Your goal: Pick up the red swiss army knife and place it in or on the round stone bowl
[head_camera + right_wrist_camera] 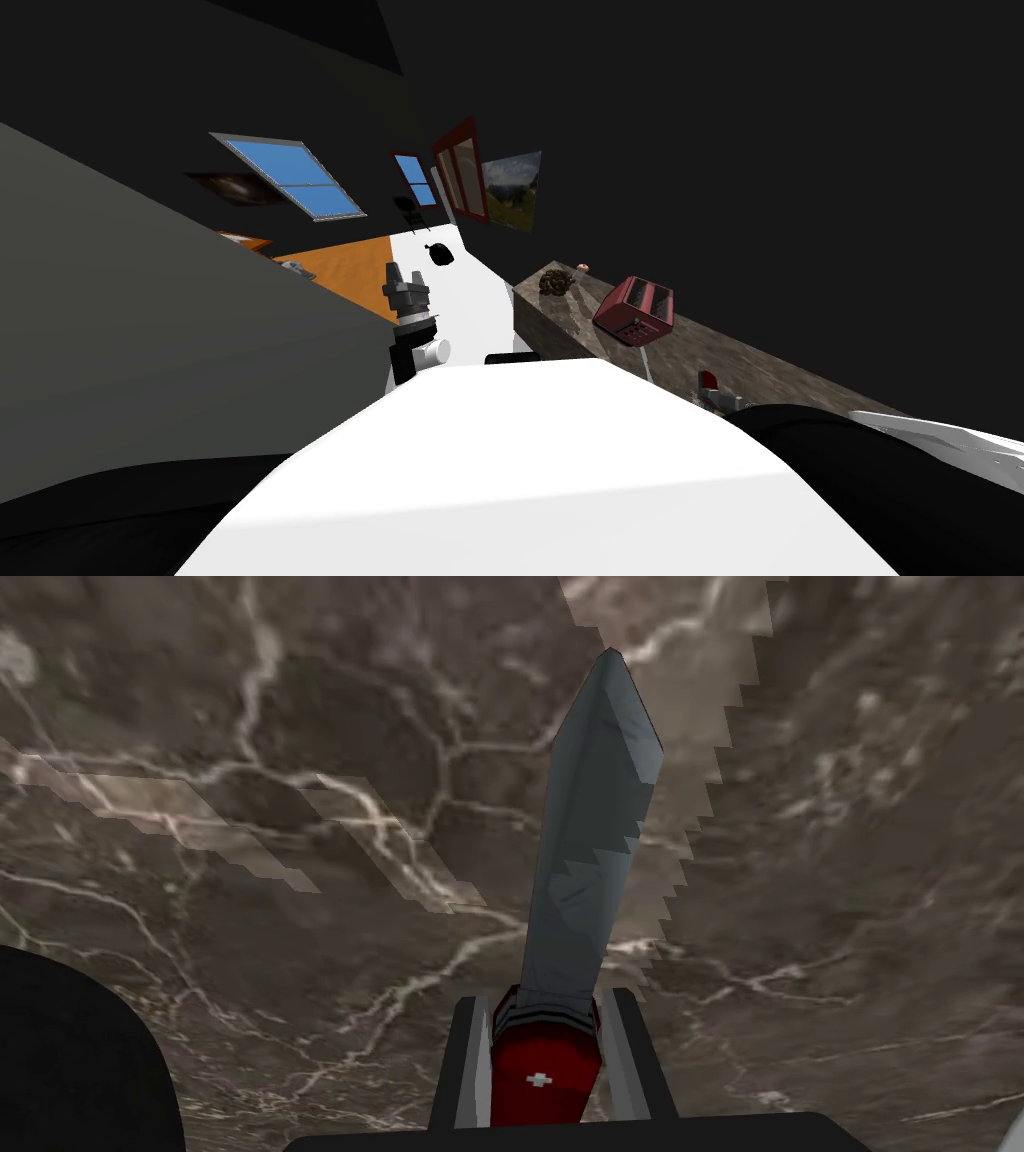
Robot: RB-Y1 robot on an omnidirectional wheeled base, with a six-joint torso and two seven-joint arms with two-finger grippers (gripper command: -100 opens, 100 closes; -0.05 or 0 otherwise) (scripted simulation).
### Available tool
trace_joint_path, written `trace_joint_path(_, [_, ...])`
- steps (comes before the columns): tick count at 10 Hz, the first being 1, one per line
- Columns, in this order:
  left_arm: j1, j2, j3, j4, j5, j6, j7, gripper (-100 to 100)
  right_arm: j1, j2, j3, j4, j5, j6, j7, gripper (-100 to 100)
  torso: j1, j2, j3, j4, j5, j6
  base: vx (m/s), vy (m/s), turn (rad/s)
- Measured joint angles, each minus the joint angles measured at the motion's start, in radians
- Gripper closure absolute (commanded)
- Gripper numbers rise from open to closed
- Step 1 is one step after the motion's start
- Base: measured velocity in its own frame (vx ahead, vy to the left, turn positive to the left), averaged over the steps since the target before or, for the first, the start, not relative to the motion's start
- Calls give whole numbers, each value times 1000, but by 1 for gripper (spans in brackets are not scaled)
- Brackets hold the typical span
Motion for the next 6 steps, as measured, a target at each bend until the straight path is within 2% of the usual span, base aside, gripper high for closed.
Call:
trace_joint_path(2, [0,0,0,0,0,0,0,0,0,0,0,0,0,0,0,100,0,0,0,0,0,0,0,0,0])
trace_joint_path(3, [0,0,0,0,0,0,0,0,0,0,0,0,0,0,0,0,0,0,0,0,0,0,0,0,0])
trace_joint_path(4, [0,0,0,0,0,0,0,0,0,0,0,0,0,0,0,100,0,0,0,0,0,0,-10,-18,62])
trace_joint_path(6, [0,0,0,0,0,0,0,0,56,-44,-52,-47,-47,17,12,100,-1,0,0,0,0,-2,-37,-19,42])
